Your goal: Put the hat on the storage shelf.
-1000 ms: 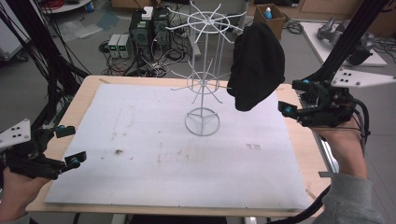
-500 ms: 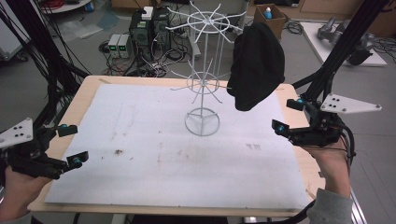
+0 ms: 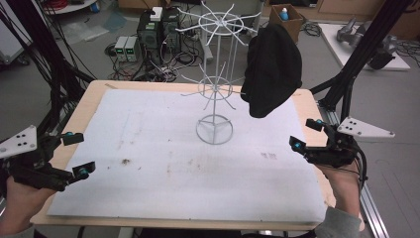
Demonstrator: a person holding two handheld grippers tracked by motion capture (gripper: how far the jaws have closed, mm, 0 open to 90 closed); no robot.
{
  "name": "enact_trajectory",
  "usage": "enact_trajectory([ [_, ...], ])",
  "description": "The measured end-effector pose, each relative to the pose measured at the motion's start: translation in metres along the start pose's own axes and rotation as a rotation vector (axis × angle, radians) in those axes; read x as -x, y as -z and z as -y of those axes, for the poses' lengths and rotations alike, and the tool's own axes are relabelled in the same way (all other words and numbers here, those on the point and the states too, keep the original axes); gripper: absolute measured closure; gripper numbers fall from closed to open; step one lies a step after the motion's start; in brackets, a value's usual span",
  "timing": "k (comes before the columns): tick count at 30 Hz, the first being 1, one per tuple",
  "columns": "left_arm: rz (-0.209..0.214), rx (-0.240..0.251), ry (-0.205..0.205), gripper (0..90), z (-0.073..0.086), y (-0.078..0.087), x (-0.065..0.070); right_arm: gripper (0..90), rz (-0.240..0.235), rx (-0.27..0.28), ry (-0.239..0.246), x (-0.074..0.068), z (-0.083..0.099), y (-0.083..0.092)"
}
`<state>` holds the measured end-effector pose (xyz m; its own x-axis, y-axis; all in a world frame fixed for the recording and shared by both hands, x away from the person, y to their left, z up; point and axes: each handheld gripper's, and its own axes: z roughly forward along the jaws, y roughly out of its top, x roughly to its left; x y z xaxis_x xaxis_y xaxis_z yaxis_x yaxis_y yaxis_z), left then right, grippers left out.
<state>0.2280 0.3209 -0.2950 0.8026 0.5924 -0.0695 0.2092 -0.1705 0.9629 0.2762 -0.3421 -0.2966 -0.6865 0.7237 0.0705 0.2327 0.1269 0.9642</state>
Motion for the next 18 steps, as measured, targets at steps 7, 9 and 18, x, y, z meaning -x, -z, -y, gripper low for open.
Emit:
enact_trajectory([
  [7,-0.001,-0.003,-0.004,2.5,0.0,-0.001,0.0,10.6,0.011,-0.003,-0.024,0.004,0.013,-0.003],
  [9,-0.001,0.0,-0.001,2.5,0.0,-0.001,0.0,10.6,-0.013,0.023,-0.027,0.005,0.015,-0.003],
  [18,-0.007,-0.002,-0.004,2.5,0.001,-0.003,0.0,10.6,0.003,0.008,-0.021,0.002,0.017,0.0],
])
